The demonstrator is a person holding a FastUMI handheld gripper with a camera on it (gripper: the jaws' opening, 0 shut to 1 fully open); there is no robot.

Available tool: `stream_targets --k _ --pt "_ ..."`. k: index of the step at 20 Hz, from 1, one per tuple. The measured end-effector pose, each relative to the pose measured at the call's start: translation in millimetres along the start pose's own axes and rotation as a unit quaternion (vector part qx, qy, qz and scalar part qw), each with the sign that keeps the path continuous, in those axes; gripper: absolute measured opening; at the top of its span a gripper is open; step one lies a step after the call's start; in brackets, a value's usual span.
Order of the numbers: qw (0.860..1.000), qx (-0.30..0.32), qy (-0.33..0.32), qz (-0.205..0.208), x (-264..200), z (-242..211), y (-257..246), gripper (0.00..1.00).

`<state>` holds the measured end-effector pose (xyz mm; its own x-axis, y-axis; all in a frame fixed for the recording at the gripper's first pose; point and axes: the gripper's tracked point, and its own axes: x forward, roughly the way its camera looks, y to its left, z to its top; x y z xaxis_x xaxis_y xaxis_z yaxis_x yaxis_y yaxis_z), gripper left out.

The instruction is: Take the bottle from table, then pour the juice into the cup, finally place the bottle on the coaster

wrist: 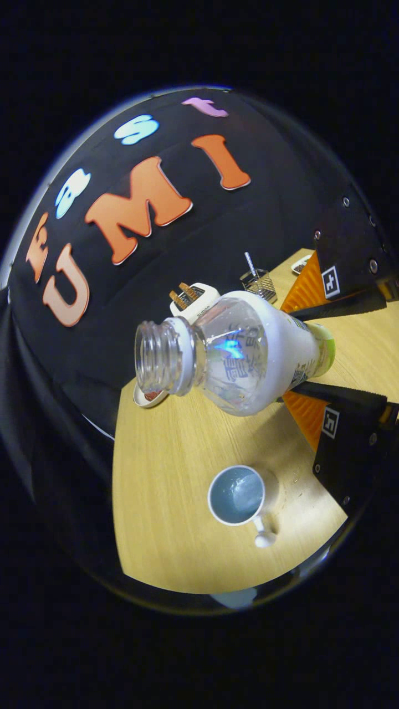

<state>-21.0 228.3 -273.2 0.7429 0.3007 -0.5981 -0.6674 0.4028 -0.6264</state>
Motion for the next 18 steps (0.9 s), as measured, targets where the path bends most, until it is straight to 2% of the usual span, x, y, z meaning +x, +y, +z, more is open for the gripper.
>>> stream_targets --k 4,9,18 --pt "0.993 0.118 -0.002 0.005 8.8 -8.0 -14.4 0.56" --pt "0.973 0.230 -0.010 0.013 21.1 -12.9 -28.8 0.56" --pt "0.929 0.367 -0.019 0.032 68.0 -16.5 -38.4 0.56"
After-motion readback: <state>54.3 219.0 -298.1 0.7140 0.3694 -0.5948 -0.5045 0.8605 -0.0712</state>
